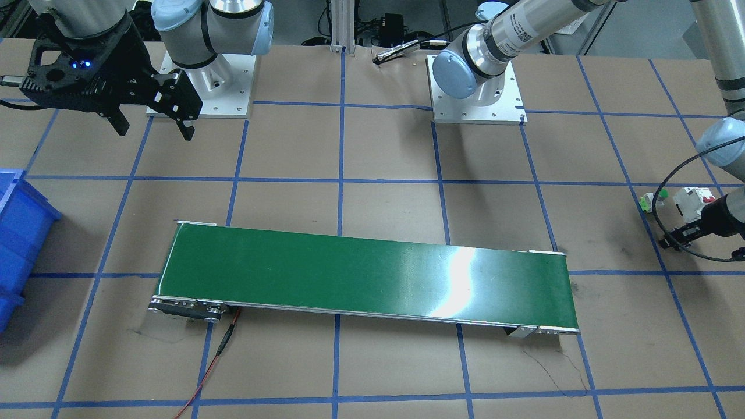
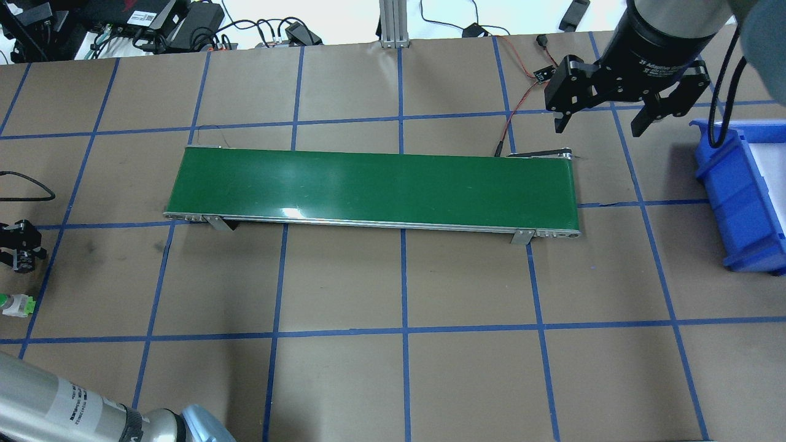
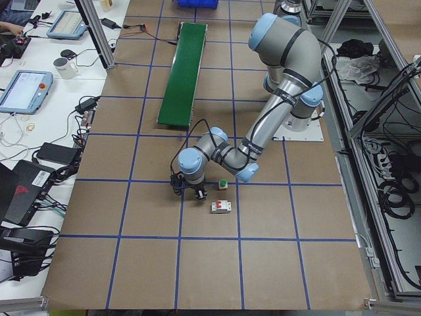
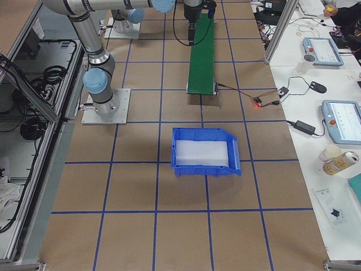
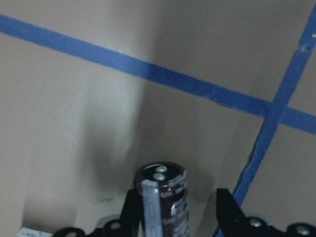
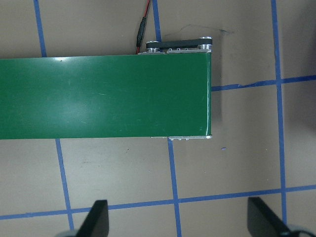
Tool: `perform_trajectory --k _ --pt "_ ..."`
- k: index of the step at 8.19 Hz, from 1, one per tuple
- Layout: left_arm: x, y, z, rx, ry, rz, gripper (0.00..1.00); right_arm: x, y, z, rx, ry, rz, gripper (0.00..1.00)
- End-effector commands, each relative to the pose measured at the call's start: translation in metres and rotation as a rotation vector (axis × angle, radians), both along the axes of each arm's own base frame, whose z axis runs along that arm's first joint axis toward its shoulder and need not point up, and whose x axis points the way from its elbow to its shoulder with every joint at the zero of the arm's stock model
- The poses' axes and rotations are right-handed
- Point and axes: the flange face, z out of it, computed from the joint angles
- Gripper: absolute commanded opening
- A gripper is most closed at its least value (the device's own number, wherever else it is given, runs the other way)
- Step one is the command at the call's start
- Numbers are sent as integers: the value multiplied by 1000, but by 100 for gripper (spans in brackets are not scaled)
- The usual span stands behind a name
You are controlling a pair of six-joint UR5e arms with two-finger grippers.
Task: Move capacitor from left to right
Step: 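Close the left gripper on the black capacitor and lift it, then carry the capacitor with the left gripper over the conveyor's near end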
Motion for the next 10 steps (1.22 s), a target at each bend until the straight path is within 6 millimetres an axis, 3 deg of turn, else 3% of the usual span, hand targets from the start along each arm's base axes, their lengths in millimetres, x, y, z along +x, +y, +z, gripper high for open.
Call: perform_trajectory --k 1,2,4,6,8,10 --pt "0 0 5 -7 -3 -40 18 0 0 0 1 0 0 100" --pt "0 0 14 -15 -12 -38 17 0 0 1 -1 0 0 100" --pt "-1 0 30 -33 -25 -49 2 0 0 0 0 -2 0 100" --pt "-21 -14 51 -59 -45 -76 0 0 0 0 2 -2 0 100" --pt "-90 -56 78 -84 -79 -214 0 0 0 0 1 -2 0 100" --pt "-189 -93 102 -105 -88 -393 0 0 0 0 1 -2 0 100"
